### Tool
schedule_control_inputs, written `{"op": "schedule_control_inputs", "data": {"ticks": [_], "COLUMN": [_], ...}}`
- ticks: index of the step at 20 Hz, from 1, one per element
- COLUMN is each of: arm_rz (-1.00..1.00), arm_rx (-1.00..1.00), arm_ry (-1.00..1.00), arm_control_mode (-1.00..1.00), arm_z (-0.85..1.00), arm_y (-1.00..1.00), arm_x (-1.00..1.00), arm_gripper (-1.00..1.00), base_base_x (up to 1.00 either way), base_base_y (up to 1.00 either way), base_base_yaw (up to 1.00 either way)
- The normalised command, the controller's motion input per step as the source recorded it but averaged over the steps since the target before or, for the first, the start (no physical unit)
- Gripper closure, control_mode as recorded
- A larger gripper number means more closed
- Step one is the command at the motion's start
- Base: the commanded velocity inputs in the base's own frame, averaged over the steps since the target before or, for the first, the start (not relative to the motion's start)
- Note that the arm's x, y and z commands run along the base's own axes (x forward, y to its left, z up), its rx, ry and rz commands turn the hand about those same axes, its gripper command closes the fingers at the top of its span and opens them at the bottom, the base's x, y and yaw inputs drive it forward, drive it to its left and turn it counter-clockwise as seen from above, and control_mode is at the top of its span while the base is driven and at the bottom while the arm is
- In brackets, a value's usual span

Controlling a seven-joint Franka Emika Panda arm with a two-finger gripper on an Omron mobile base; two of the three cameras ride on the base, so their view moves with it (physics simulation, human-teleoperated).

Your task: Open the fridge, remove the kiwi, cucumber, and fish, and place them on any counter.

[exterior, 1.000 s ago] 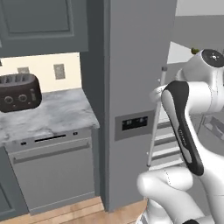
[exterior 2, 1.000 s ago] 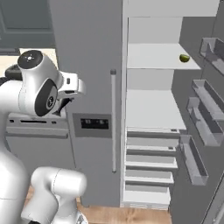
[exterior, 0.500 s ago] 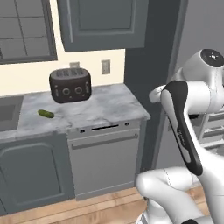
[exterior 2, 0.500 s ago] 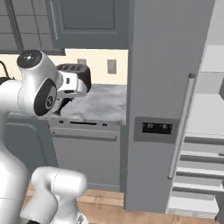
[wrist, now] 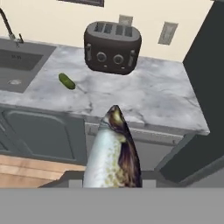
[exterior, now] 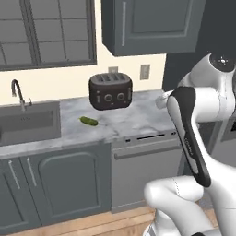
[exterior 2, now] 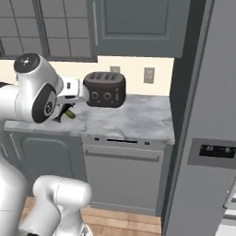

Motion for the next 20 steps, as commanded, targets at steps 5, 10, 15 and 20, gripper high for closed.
{"op": "schedule_control_inputs", "data": {"ticks": [5,10,15,20], "arm_rz": [0.0,0.0,0.0,0.0], "arm_rx": [0.0,0.0,0.0,-0.02], "arm_ry": [0.0,0.0,0.0,0.13], "arm_control_mode": [1.0,1.0,1.0,-1.0], "arm_z": [0.0,0.0,0.0,-0.33], "arm_y": [0.0,0.0,0.0,0.0], "arm_x": [0.0,0.0,0.0,0.01], "arm_gripper": [1.0,1.0,1.0,1.0], "base_base_x": [1.0,0.95,0.62,0.06], "base_base_y": [0.33,0.14,0.11,0.0], "base_base_yaw": [0.0,0.0,0.0,0.0]}}
